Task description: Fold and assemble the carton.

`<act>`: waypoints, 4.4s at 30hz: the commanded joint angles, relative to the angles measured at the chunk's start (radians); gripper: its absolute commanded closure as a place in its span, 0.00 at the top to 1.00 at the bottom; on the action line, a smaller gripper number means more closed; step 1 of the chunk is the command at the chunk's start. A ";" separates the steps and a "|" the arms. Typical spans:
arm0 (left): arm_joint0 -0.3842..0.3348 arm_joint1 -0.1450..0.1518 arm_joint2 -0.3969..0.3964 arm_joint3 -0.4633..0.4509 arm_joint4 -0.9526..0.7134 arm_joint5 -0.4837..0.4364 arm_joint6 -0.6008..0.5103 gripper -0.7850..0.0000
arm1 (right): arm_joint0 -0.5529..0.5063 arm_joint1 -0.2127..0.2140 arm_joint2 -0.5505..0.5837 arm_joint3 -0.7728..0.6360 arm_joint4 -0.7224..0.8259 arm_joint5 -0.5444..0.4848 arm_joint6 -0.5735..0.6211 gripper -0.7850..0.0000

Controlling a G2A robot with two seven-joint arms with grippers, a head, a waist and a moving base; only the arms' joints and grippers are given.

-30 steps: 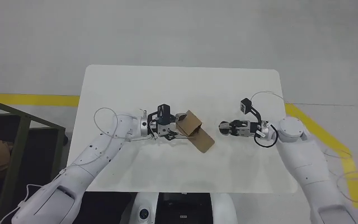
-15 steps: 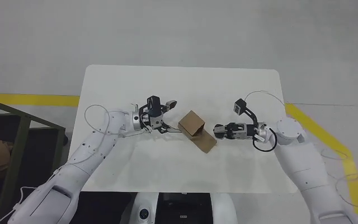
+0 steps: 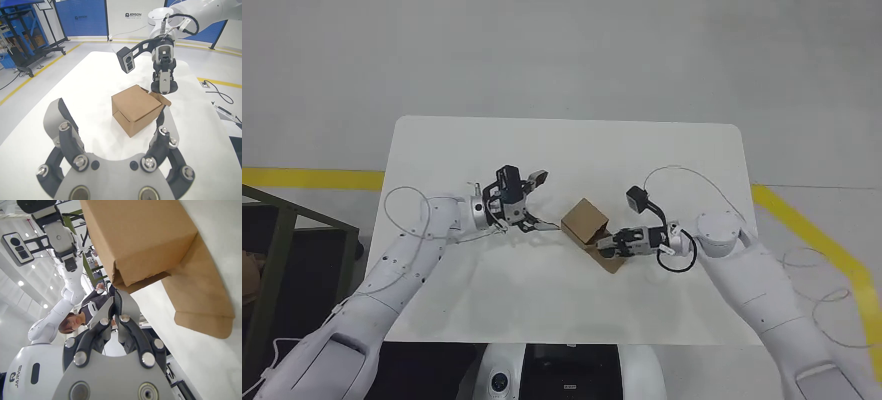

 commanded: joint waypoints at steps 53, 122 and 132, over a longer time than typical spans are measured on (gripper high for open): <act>0.030 0.009 -0.039 -0.014 -0.027 -0.014 -0.021 1.00 | 0.113 0.008 0.001 -0.012 -0.159 0.135 -0.003 0.00; 0.056 0.016 -0.064 -0.013 -0.033 -0.036 -0.017 1.00 | 0.187 0.029 -0.142 -0.330 -0.836 -0.097 0.054 0.00; 0.092 0.022 -0.035 -0.068 0.002 -0.112 -0.020 1.00 | 0.248 -0.015 -0.239 -0.292 -0.915 -0.057 -0.034 0.00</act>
